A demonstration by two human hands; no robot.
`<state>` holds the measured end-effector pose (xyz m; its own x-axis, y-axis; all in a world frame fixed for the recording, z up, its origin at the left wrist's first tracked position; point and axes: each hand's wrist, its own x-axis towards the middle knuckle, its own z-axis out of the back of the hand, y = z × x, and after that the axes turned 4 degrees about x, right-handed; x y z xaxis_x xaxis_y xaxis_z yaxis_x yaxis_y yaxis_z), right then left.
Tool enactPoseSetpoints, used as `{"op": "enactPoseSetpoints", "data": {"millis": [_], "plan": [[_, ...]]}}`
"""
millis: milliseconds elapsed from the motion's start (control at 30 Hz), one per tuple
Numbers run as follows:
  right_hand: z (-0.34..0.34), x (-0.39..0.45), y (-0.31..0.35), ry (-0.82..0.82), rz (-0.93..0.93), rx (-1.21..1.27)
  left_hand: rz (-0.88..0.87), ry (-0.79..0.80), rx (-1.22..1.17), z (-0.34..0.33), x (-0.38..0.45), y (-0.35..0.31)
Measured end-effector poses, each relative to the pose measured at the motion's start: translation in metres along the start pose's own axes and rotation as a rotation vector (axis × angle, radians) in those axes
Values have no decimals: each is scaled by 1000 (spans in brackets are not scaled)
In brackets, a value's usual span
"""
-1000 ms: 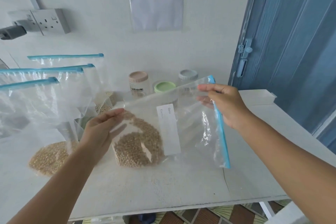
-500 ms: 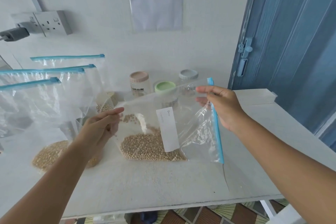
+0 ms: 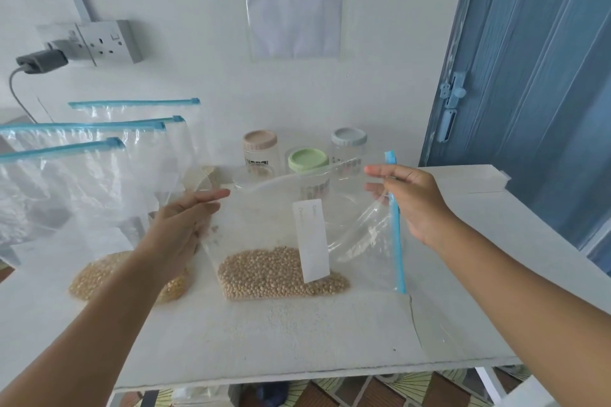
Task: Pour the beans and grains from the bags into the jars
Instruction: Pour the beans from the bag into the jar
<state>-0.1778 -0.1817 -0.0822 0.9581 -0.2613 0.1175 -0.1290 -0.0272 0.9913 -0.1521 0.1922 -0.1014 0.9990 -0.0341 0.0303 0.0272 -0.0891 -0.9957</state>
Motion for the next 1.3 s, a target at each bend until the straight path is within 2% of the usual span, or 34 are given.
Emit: {"op": "enactPoseSetpoints", "data": {"millis": [167, 433, 667, 833, 1033, 1167, 1300], "plan": [[-4, -1, 2, 15, 28, 76, 20, -28, -161, -1, -8, -2], [-8, 1, -4, -33, 24, 108, 64, -185, -120, -3, 1, -5], [-6, 2, -9, -55, 35, 76, 24, -142, 87, 7, 6, -11], [-5, 2, -11, -72, 24, 75, 67, -55, 203, 9, 4, -15], [-6, 4, -11, -87, 32, 73, 44, -157, 66, 4, 11, -14], [-6, 3, -11, -79, 38, 65, 120, -129, 33, -2, 12, -17], [-5, 1, -12, -82, 41, 63, 99, -128, 80, -1, 15, -18]]}}
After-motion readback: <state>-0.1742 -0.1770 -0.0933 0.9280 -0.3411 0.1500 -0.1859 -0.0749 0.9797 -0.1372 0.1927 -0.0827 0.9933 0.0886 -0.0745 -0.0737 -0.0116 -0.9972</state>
